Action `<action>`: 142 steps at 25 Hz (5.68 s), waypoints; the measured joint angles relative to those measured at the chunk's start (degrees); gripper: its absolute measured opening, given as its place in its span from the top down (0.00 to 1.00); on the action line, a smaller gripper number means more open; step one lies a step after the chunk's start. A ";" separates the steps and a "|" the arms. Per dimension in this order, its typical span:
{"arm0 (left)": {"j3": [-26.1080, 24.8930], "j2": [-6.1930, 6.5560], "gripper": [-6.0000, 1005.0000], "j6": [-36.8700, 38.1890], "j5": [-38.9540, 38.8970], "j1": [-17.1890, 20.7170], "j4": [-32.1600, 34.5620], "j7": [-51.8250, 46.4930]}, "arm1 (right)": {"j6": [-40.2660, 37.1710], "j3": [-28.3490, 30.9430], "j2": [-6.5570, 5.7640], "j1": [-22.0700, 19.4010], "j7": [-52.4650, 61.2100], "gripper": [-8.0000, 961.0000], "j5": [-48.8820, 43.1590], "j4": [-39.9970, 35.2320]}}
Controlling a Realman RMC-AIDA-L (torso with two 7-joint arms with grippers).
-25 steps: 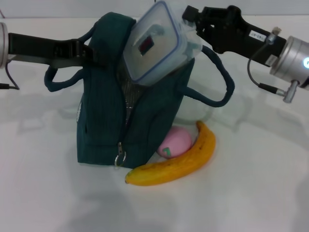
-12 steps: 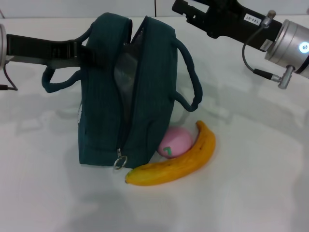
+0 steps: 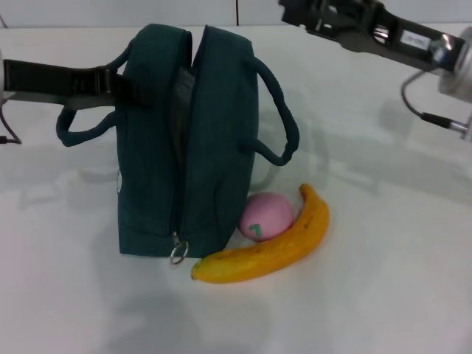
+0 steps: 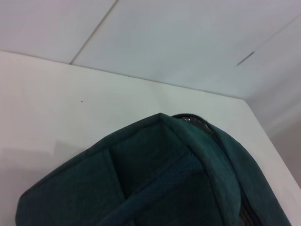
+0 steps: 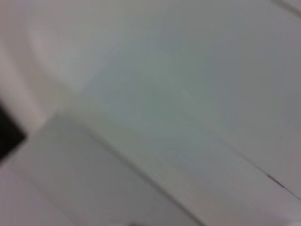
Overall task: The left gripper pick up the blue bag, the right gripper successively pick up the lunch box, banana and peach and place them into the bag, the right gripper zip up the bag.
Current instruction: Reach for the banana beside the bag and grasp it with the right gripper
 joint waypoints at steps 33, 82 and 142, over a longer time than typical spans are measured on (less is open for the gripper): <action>-5.29 -0.83 0.96 -2.92 -2.92 2.60 -4.75 4.41 | -12.50 -16.97 1.85 13.03 4.77 0.18 -72.25 -43.33; -4.95 -2.17 0.96 -4.64 -6.81 3.53 -10.66 11.14 | 3.35 -39.76 2.04 24.58 2.97 0.19 -61.81 -28.86; -4.76 -2.11 0.96 -7.41 -6.73 1.78 -12.95 11.17 | 9.88 -45.69 2.04 26.07 -3.42 0.27 -51.25 -21.33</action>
